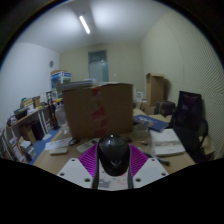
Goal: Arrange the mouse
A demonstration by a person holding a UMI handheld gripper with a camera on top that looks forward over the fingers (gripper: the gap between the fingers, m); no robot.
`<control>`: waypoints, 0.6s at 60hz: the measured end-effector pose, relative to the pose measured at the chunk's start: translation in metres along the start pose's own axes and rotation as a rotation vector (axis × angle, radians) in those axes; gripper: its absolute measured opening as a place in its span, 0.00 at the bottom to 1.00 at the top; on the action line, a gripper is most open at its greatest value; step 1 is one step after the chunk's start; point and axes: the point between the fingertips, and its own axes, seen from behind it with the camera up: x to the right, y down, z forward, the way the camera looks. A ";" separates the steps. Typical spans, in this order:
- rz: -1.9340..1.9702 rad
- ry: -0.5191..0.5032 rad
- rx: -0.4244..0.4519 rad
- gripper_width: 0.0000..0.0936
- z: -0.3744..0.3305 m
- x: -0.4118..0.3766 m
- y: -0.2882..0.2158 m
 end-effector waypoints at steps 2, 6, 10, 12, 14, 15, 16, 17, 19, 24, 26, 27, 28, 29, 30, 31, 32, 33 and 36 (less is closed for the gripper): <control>-0.003 -0.019 -0.020 0.41 0.011 -0.017 0.007; -0.015 -0.037 -0.076 0.41 0.033 -0.039 0.033; -0.028 -0.038 -0.150 0.41 0.055 -0.050 0.066; -0.039 -0.036 -0.184 0.42 0.064 -0.052 0.082; -0.051 -0.032 -0.215 0.42 0.071 -0.051 0.097; -0.055 -0.028 -0.229 0.41 0.074 -0.051 0.104; -0.058 -0.023 -0.242 0.42 0.078 -0.050 0.112; -0.060 -0.019 -0.255 0.42 0.080 -0.049 0.117; -0.061 -0.010 -0.279 0.42 0.084 -0.046 0.128; -0.061 0.007 -0.347 0.43 0.088 -0.038 0.152; -0.073 0.002 -0.338 0.46 0.087 -0.038 0.151; -0.080 0.000 -0.342 0.53 0.088 -0.038 0.153; -0.084 -0.001 -0.342 0.49 0.089 -0.038 0.153; -0.086 0.000 -0.342 0.52 0.089 -0.038 0.152; -0.086 0.000 -0.343 0.54 0.089 -0.038 0.152; -0.085 0.001 -0.344 0.58 0.090 -0.038 0.152; -0.084 0.001 -0.347 0.59 0.090 -0.039 0.152; -0.085 -0.001 -0.348 0.60 0.091 -0.039 0.151; -0.110 -0.012 -0.345 0.73 0.088 -0.040 0.150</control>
